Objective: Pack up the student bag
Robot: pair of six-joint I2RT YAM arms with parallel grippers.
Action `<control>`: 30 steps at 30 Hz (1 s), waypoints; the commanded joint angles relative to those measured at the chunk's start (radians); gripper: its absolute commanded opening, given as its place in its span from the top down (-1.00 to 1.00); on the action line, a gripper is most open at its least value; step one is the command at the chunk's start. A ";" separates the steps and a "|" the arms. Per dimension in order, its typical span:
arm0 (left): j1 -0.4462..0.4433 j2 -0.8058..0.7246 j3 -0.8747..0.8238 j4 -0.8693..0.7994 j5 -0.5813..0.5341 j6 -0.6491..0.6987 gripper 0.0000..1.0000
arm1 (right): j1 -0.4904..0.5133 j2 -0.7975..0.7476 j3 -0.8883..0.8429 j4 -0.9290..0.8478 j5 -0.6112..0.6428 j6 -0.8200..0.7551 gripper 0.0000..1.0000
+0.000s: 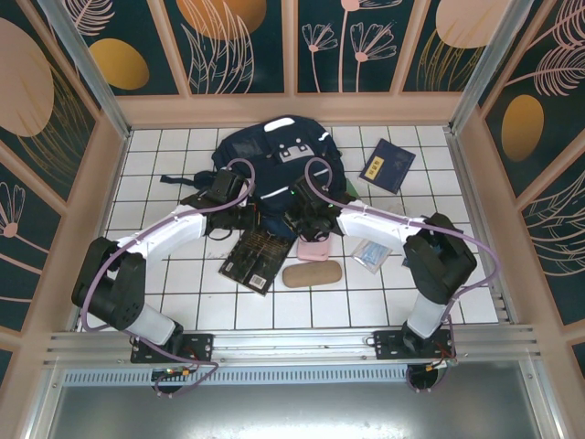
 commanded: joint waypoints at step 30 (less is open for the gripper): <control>0.054 0.109 0.176 -0.005 0.086 -0.010 1.00 | -0.117 -0.134 -0.066 0.109 -0.135 -0.151 -0.42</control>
